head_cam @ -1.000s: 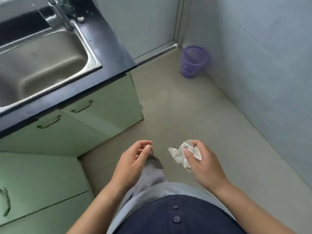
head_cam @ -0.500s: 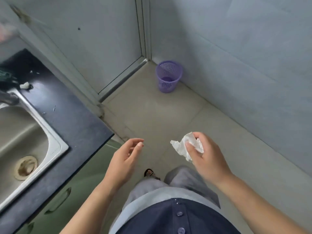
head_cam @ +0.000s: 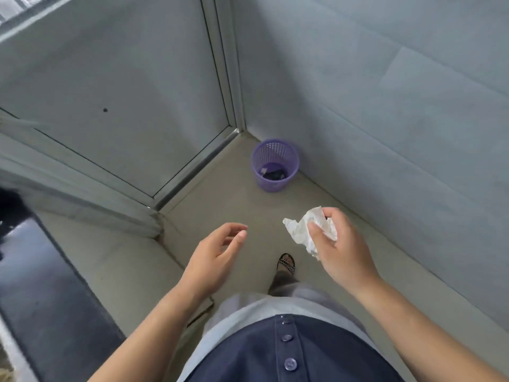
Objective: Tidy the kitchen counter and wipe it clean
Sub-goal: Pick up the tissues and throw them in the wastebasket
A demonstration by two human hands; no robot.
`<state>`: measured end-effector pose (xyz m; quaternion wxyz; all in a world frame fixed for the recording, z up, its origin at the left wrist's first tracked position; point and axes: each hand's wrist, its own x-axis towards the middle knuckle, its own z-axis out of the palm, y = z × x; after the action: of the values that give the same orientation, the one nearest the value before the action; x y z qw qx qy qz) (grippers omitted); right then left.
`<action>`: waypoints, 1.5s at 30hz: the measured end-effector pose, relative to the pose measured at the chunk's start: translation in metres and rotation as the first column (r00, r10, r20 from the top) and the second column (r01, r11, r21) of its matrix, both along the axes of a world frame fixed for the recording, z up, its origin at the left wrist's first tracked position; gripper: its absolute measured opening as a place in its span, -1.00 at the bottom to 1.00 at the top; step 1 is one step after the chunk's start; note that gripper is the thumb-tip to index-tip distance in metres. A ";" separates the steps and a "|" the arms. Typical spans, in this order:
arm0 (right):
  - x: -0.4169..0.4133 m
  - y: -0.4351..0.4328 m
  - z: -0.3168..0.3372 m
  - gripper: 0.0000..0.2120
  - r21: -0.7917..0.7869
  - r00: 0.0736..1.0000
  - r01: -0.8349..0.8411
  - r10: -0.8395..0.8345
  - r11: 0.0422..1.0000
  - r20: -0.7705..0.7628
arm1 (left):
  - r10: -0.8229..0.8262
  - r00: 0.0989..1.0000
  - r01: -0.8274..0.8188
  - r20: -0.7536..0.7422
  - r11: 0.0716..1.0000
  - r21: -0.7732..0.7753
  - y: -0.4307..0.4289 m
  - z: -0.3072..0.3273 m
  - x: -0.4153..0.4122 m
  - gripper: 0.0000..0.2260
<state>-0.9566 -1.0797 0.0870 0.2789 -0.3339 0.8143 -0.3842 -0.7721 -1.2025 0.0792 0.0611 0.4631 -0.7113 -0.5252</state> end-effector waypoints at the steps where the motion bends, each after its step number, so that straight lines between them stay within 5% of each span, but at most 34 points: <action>1: -0.016 -0.015 0.001 -0.94 -0.006 1.000 -0.011 0.011 1.000 0.005 | 0.003 1.000 -0.003 -0.008 1.000 -0.016 -0.016 0.004 -0.018 -0.85; 11: -0.109 -0.141 -0.024 -0.92 0.090 0.997 -0.049 0.043 0.995 0.070 | 0.047 0.999 -0.048 0.010 0.998 0.027 -0.141 -0.011 -0.112 -0.88; 20: -0.189 -0.326 -0.039 -0.91 0.098 0.989 0.060 -0.073 0.993 0.129 | -0.251 0.964 0.259 0.090 0.961 -0.092 -0.333 -0.032 -0.214 -0.83; 24: -0.220 -0.381 -0.069 -0.91 0.138 0.967 0.153 -0.177 0.979 0.183 | -0.231 0.965 0.241 0.121 0.967 -0.079 -0.394 -0.064 -0.262 -0.80; 37: -0.273 -0.445 -0.383 -0.71 0.411 0.994 -0.029 -0.018 0.911 0.110 | -0.269 0.836 0.260 0.479 0.962 0.087 -0.463 -0.410 -0.300 -0.72; 41: -0.274 -0.448 -0.482 -0.73 0.407 0.993 -0.056 0.008 0.912 0.119 | -0.263 0.839 0.309 0.477 0.951 -0.020 -0.454 -0.499 -0.307 -0.59; 45: -0.274 -0.443 -0.555 -0.69 0.426 0.992 -0.045 -0.008 0.904 0.123 | -0.273 0.860 0.288 0.431 0.957 0.031 -0.439 -0.569 -0.316 -0.43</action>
<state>-1.2308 -1.5230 -0.4679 0.3979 -0.2484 0.8570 -0.2134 -1.0881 -1.6417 -0.4896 -0.1665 0.4582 -0.7757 -0.4008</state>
